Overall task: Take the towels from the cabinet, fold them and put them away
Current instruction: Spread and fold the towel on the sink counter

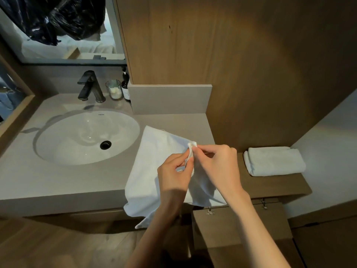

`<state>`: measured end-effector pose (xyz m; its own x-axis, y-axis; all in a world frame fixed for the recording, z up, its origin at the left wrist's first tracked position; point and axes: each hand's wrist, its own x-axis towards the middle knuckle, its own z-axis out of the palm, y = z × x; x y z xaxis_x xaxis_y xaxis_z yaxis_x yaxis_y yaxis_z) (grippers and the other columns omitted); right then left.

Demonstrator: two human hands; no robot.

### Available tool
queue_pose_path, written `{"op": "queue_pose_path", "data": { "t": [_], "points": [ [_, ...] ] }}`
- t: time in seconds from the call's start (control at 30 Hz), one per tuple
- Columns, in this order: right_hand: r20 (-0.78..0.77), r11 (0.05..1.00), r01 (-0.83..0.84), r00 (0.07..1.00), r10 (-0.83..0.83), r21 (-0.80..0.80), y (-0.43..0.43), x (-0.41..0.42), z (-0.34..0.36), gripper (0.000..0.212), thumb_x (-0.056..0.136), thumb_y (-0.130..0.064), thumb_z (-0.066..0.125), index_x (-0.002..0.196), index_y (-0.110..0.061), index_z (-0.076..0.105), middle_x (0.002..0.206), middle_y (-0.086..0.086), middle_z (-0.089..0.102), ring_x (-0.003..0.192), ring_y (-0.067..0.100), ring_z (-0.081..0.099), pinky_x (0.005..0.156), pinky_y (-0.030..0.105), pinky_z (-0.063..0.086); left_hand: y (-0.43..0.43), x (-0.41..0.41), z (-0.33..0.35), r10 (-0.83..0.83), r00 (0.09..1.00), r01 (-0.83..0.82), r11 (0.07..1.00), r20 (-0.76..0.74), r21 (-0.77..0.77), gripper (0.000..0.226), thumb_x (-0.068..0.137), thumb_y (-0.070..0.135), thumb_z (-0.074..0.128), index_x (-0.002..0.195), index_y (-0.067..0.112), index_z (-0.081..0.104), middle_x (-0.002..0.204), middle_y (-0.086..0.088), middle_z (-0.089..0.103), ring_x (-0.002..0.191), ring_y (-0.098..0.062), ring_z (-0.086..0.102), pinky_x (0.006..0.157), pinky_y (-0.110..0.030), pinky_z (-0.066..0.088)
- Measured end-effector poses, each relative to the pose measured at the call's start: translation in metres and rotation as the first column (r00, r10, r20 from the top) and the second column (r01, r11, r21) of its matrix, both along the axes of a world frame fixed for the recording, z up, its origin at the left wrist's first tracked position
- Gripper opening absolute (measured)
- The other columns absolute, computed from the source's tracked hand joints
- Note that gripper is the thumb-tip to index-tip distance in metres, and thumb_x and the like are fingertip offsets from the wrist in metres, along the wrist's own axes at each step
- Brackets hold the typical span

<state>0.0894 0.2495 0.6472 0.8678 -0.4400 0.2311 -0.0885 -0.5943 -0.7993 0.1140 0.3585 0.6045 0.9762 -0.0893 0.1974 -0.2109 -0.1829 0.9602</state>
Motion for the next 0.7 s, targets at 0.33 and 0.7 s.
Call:
{"op": "queue_pose_path", "data": {
  "t": [0.33, 0.7],
  "points": [
    [-0.006, 0.982, -0.149, 0.989, 0.151, 0.117, -0.046, -0.06, 0.008, 0.023, 0.091, -0.035, 0.063, 0.08, -0.021, 0.077, 0.066, -0.003, 0.07, 0.074, 0.02, 0.066, 0.064, 0.032, 0.05, -0.029, -0.063, 0.019, -0.152, 0.986, 0.156, 0.985, -0.062, 0.069, 0.022, 0.092, 0.016, 0.061, 0.11, 0.027, 0.066, 0.116, 0.006, 0.058, 0.103, -0.004, 0.056, 0.085, -0.002, 0.042],
    [0.021, 0.988, -0.156, 0.988, 0.155, 0.018, -0.069, -0.091, 0.006, 0.019, 0.095, -0.028, 0.058, 0.1, -0.021, 0.076, 0.08, -0.011, 0.074, 0.08, 0.0, 0.068, 0.07, 0.024, 0.055, -0.039, -0.09, 0.02, -0.572, 0.731, 0.292, 0.754, -0.371, -0.589, 0.053, 0.093, -0.013, 0.041, 0.12, 0.026, 0.063, 0.133, 0.008, 0.057, 0.123, -0.007, 0.054, 0.102, -0.031, 0.047]
  ]
}}
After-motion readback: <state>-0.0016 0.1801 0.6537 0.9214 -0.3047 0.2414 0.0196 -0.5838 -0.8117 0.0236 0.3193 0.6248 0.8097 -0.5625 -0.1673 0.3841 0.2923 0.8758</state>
